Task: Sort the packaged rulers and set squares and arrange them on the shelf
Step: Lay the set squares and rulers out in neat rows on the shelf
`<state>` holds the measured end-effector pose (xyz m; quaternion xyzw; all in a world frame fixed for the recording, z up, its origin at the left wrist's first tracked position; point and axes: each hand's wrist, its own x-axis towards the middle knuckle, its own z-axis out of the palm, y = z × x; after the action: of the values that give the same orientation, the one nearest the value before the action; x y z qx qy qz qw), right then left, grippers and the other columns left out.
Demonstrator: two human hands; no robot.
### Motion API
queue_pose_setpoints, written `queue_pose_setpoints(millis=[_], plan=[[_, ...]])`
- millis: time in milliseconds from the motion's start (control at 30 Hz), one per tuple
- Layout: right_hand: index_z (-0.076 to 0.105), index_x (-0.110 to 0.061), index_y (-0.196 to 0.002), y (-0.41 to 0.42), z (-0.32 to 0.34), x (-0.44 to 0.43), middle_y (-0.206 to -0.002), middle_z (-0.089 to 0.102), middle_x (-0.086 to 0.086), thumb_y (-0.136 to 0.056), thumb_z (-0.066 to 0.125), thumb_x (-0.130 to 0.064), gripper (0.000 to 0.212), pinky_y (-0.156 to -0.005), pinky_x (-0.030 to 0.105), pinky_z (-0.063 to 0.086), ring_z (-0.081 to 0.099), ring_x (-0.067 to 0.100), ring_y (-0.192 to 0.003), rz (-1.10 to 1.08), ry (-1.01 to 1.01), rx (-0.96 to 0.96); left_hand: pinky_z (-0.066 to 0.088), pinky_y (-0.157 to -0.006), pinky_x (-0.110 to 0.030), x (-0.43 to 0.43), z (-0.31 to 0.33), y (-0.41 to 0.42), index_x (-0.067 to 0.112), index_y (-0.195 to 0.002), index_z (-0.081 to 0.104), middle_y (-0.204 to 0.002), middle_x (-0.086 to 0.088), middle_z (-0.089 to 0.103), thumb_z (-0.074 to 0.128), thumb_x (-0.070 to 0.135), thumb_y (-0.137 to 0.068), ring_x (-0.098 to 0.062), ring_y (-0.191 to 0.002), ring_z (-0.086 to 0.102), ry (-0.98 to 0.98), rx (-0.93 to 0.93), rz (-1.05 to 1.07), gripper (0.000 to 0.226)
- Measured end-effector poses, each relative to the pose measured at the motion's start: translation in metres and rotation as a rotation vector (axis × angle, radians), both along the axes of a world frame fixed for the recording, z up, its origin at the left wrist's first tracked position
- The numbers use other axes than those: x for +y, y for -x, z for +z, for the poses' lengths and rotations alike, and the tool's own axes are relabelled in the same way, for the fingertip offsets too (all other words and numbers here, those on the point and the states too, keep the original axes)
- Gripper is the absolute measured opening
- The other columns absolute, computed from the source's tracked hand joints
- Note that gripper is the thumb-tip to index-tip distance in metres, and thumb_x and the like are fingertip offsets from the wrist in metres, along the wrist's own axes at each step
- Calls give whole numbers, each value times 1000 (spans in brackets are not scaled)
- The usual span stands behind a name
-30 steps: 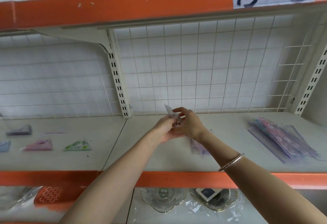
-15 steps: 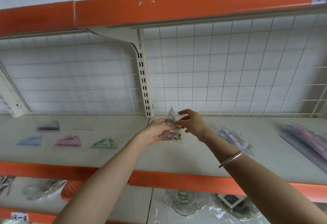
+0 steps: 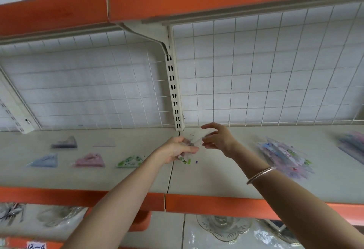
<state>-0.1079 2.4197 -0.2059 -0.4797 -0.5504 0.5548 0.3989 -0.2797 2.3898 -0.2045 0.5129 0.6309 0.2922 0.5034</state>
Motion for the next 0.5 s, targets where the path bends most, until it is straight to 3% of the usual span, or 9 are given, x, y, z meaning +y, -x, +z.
queue_pose_setpoints(millis=[200, 300, 433, 500], plan=[[66, 6, -90, -4, -12, 11, -77, 62, 17, -77, 66, 12, 14, -64, 21, 58, 62, 23, -66, -72, 78, 57, 48, -52, -23, 12, -5, 20, 10, -83, 60, -70, -2, 69, 74, 4, -80, -7, -44, 49, -37, -201, 126, 15], [71, -2, -93, -8, -18, 15, -77, 62, 7, -71, 75, 6, 23, -74, 23, 55, 59, 17, -68, 19, -55, -198, 52, -50, -27, 20, -7, 26, 7, -82, 59, -66, -5, 69, 75, 2, -78, -9, -44, 53, -54, -210, 177, 18], [73, -18, -95, -6, -18, 17, -79, 61, -3, -68, 81, -11, 29, -56, 6, 39, 52, 6, -65, 95, -347, -602, 53, -52, -26, 26, -11, 25, 7, -78, 59, -60, -1, 69, 75, 3, -78, -7, -41, 52, -19, -167, 172, 17], [73, -17, -100, -5, -20, 18, -82, 63, -3, -71, 81, -15, 31, -58, 8, 39, 53, 8, -69, 128, -451, -697, 51, -49, -24, 28, -13, 25, 7, -76, 57, -58, -2, 68, 73, 3, -81, -7, -39, 51, 7, -188, 179, 18]])
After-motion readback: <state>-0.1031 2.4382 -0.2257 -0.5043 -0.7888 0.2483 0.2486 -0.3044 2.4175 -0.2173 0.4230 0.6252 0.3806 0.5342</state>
